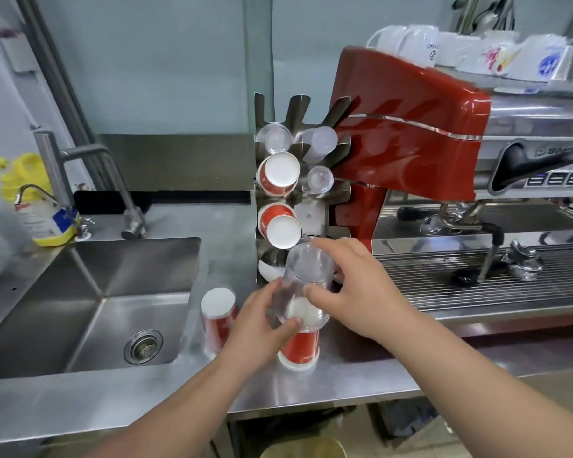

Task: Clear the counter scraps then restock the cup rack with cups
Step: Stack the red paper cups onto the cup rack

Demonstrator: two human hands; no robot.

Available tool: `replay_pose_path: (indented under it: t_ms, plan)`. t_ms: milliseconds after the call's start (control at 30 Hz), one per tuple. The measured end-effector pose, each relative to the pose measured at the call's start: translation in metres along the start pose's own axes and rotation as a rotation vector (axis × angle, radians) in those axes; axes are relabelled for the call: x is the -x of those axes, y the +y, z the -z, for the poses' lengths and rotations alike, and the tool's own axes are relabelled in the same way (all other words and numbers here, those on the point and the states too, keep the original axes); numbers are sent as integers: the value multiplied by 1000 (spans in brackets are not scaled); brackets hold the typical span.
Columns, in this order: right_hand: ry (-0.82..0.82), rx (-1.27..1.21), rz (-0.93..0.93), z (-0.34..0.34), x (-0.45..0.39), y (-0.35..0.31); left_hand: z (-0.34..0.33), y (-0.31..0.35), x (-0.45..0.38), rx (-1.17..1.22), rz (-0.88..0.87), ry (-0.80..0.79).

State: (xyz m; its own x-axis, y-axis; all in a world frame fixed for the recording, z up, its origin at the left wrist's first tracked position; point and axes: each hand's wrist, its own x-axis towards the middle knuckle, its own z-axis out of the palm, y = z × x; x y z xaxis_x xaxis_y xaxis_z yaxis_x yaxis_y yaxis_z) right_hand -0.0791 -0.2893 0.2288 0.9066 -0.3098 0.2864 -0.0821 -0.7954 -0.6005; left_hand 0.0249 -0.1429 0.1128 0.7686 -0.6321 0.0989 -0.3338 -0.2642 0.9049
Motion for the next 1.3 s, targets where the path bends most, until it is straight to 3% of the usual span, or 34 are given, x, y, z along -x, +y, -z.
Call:
replay_pose_path:
  t_ms: [333,667,933,1300]
  plan:
    - [-103,-53,122,-13,9,-42,31,-3,59,109,49,124]
    - [-321,-109,196,-96,10,-76,79,-51,130,70,213,294]
    - [-462,-90,149,-173,14,-88,125,-116,145,-159,293,232]
    - [-488,-47,65,-228,1,-95,158,-168,126,-465,349,158]
